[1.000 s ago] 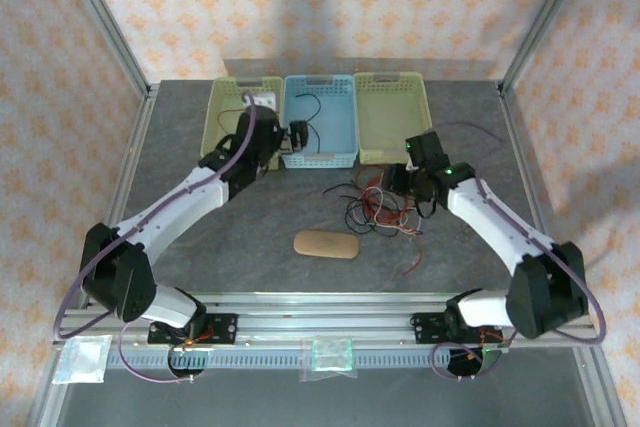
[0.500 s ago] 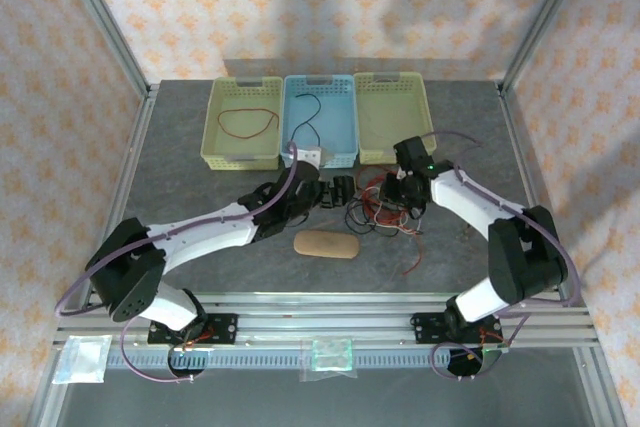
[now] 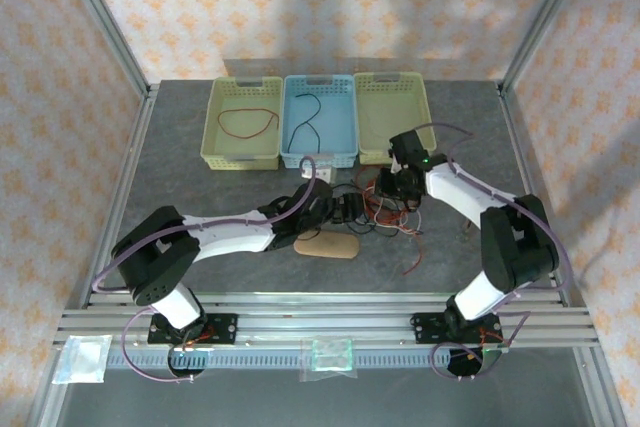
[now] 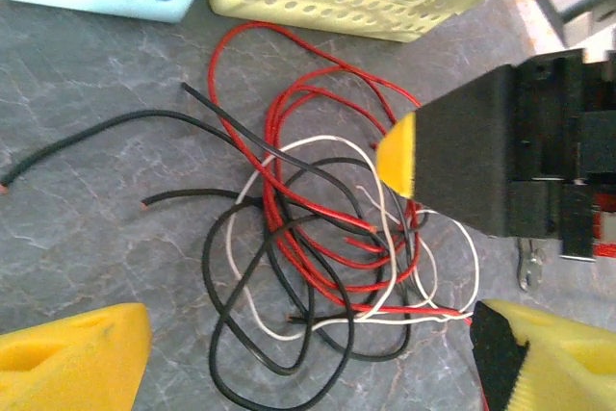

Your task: Untangle the cables

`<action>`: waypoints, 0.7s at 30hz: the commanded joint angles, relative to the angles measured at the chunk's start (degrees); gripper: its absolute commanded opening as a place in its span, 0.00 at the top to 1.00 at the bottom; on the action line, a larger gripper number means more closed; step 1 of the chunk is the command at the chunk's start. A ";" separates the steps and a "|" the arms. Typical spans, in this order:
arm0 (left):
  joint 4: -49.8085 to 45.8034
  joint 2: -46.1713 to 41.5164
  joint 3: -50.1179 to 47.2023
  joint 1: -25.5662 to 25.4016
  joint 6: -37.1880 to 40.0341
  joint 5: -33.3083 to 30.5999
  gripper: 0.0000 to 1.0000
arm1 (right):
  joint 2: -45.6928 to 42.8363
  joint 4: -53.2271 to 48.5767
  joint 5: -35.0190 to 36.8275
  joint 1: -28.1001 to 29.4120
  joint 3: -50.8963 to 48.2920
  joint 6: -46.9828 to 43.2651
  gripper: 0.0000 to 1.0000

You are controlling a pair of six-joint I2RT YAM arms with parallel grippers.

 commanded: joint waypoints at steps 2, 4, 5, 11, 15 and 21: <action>2.82 1.42 -0.06 -0.40 -1.28 0.38 0.13 | 1.04 0.09 -0.79 0.19 1.46 -1.14 0.71; 2.76 1.78 0.00 -0.45 -1.23 0.41 0.13 | 1.32 0.09 -0.93 0.23 1.37 -1.02 0.71; 2.65 1.86 0.05 -0.46 -1.23 0.41 0.13 | 1.49 0.09 -1.25 0.25 1.29 -1.08 0.72; 2.11 3.27 0.62 -0.45 -1.14 0.84 0.14 | 2.19 0.97 -2.20 0.19 0.84 -0.79 0.74; 2.01 4.35 1.05 -0.47 -1.10 1.28 0.14 | 2.15 1.41 -2.25 0.23 0.58 -0.57 0.78; 1.77 6.40 2.23 -0.61 -1.31 2.12 0.15 | 0.18 2.32 -2.29 0.19 -0.34 -0.47 0.86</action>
